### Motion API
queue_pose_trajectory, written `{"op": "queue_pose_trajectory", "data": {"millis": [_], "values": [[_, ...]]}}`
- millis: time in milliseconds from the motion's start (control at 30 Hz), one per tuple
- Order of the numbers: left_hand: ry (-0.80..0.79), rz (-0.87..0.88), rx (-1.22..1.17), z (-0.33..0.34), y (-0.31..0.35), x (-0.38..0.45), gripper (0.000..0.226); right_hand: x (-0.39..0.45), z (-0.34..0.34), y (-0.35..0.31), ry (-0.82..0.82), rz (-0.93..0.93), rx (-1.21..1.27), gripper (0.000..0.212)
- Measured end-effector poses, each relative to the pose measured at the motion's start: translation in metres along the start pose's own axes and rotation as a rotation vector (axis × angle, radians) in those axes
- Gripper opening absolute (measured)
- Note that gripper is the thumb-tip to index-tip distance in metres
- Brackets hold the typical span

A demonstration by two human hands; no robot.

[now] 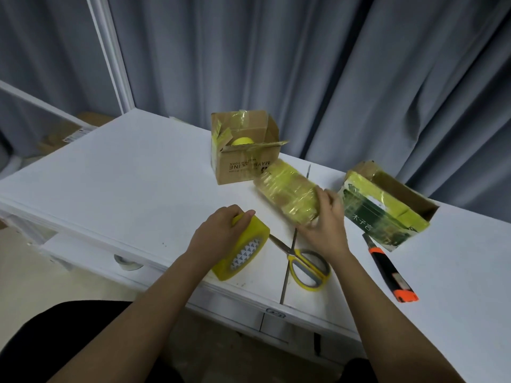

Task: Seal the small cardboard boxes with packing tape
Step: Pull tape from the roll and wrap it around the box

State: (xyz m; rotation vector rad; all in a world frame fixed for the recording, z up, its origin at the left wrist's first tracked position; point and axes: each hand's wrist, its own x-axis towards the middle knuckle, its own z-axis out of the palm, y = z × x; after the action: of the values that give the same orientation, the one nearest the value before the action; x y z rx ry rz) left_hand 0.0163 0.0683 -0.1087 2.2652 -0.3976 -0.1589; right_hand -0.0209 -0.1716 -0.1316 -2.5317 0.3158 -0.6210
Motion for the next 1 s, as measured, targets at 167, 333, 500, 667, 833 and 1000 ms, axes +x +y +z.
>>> {"op": "queue_pose_trajectory", "data": {"millis": [167, 333, 500, 667, 833, 1000], "values": [[-0.009, -0.001, -0.024, 0.002, -0.001, 0.000, 0.034, -0.016, 0.005, -0.001, 0.065, -0.300, -0.451, 0.093], [-0.022, 0.001, -0.026, 0.002, -0.002, 0.002, 0.033, -0.023, 0.006, 0.004, 0.105, 0.035, -0.074, 0.075], [-0.030, -0.003, -0.035, 0.000, 0.000, 0.002, 0.032, -0.003, 0.007, 0.006, 0.090, 0.144, 0.004, 0.056], [-0.045, -0.017, -0.029, -0.002, 0.002, 0.000, 0.034, 0.044, 0.016, -0.007, -0.032, 0.225, 0.035, 0.063], [-0.079, -0.075, -0.043, -0.002, -0.006, -0.001, 0.034, 0.040, 0.020, -0.025, -0.098, 0.047, 0.058, 0.056], [-0.066, -0.075, -0.068, 0.000, -0.006, 0.000, 0.032, -0.007, 0.028, -0.051, -0.552, 0.405, 0.476, 0.057]]}}
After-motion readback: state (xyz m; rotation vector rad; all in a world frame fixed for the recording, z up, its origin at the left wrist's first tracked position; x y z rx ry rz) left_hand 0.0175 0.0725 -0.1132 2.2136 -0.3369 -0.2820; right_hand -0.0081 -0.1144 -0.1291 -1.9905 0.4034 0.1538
